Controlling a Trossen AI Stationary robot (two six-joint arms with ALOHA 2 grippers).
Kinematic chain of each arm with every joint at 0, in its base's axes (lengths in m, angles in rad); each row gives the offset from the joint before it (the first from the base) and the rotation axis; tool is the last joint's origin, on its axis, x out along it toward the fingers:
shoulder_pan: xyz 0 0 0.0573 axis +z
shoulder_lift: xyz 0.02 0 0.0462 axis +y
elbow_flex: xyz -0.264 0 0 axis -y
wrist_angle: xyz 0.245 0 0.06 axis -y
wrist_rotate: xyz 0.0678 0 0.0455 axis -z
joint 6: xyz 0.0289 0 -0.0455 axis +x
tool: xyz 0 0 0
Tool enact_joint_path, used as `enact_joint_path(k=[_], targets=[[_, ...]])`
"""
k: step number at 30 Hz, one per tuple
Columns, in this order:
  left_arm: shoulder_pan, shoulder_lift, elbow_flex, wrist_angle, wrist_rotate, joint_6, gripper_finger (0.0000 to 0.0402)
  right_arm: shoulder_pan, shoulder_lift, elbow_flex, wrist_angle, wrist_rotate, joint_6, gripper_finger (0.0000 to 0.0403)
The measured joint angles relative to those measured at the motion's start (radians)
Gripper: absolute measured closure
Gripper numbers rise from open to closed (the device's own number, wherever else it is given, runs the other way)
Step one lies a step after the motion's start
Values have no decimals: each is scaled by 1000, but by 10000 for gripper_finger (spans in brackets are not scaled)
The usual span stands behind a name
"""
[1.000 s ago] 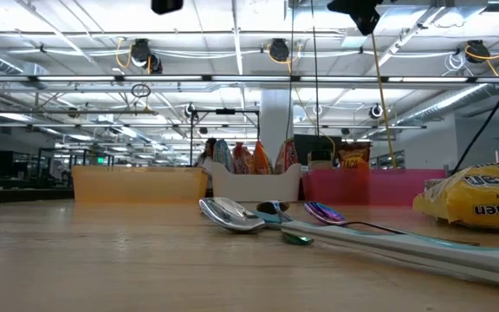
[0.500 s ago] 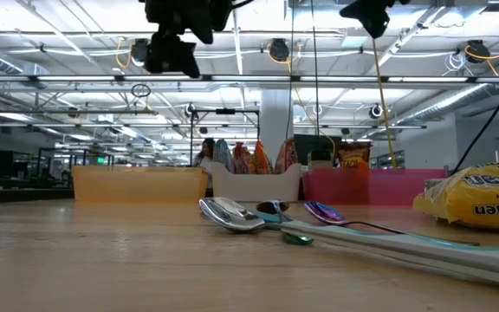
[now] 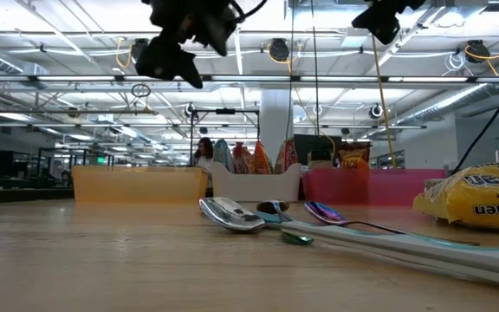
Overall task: Pick & Place Food Item
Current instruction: Put the blue baby spoon into the orange bin
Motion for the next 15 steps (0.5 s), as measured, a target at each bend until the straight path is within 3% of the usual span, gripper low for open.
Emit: enact_joint_path(k=[5,9,15], targets=[[-6,0,0,61,-111,-419,158,0,0,0,-16,18,-4,197],[-53,9,0,77,-238,-573,158,0,-8,0,-17,106,-16,197],[-109,54,0,57,-344,-820,158,0,-38,0,-2,205,-35,197]])
